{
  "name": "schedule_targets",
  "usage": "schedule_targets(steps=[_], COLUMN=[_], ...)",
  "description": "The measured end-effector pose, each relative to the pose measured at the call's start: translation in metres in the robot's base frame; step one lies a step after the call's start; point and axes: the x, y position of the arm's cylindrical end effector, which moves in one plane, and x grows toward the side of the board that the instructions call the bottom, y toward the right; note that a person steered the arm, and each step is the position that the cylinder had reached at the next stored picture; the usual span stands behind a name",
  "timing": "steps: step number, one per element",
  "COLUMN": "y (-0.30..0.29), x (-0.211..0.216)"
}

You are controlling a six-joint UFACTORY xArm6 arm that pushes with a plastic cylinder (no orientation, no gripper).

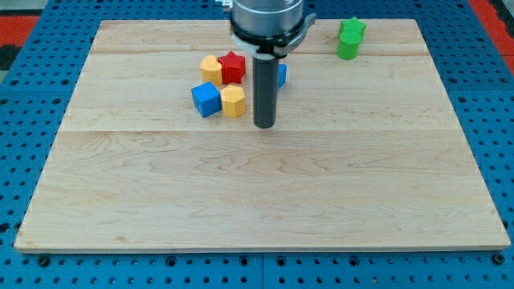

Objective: Push the yellow heart towards the bottom left of the board

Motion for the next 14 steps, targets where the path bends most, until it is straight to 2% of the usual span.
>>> schedule_targets(steps=[2,6,8,10,11,12,13,14], y=[-0.009,-0.023,-0.017,-0.123,-0.124,-0.164,-0.205,-0.206], x=[-0.071,-0.131,-0.134,-0.089,-0.097,-0.097,-0.064,-0.081])
